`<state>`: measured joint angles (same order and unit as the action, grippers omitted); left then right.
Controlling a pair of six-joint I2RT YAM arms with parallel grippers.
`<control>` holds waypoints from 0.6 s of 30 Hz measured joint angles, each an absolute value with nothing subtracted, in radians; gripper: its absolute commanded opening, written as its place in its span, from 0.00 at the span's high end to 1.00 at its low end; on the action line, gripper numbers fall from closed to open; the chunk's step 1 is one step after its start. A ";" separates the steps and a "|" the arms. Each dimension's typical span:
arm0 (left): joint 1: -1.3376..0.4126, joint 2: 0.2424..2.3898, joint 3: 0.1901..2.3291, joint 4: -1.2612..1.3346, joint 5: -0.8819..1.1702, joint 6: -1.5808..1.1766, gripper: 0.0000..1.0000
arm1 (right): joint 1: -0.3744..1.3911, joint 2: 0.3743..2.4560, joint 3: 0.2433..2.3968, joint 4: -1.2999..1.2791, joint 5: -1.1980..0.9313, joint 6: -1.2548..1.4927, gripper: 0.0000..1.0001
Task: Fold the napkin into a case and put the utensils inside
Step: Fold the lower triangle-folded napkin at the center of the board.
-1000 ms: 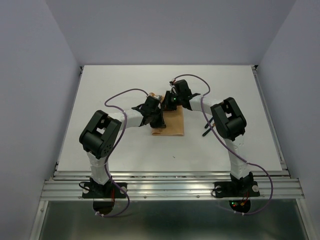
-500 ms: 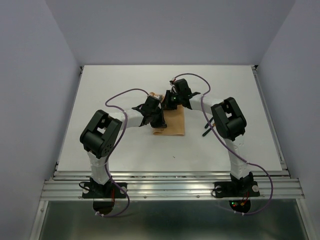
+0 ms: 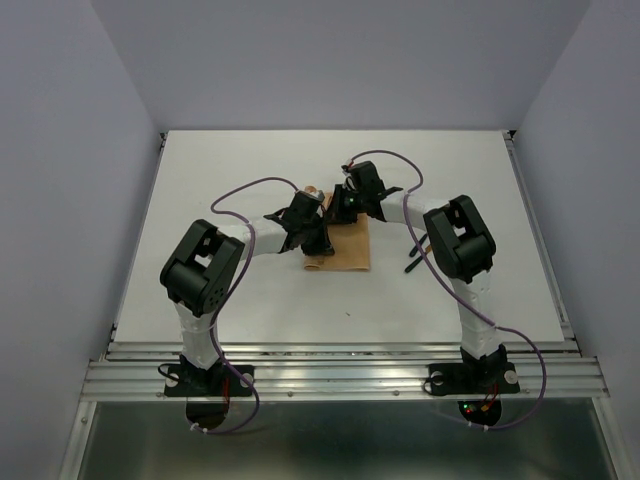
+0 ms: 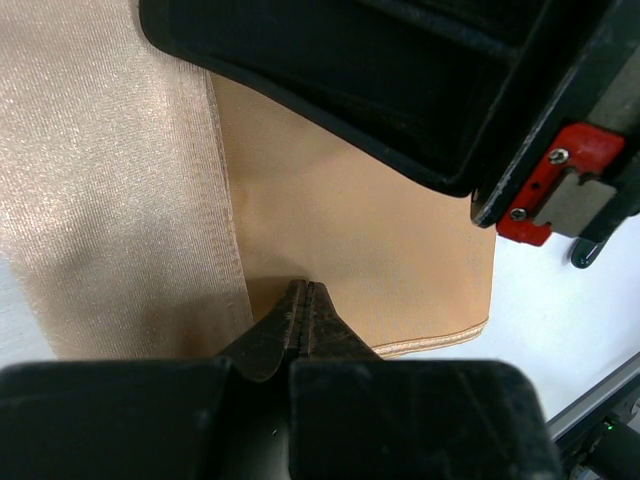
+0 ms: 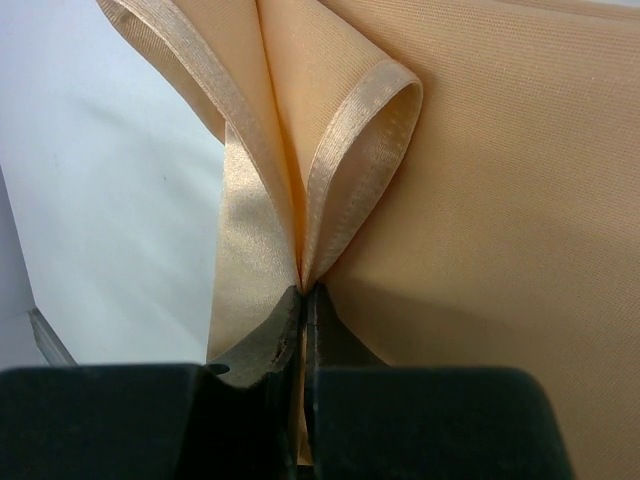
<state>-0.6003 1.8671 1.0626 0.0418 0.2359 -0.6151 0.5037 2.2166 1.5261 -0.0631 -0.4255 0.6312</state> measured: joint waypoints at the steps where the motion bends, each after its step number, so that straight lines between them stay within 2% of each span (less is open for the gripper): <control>1: -0.600 1.867 1.063 0.042 0.236 -0.615 1.00 | 0.504 2.217 1.526 -0.063 -0.424 0.628 0.99; 12: -0.601 1.857 1.061 0.030 0.244 -0.606 1.00 | 0.504 2.217 1.526 -0.068 -0.415 0.605 0.99; 18: -0.601 1.743 1.056 -0.038 0.254 -0.577 1.00 | 0.504 2.217 1.526 -0.068 -0.415 0.601 0.99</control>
<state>-0.6006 1.7428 1.0557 -0.0376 0.2539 -0.5766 0.5037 2.2166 1.5257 -0.0677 -0.4149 0.6010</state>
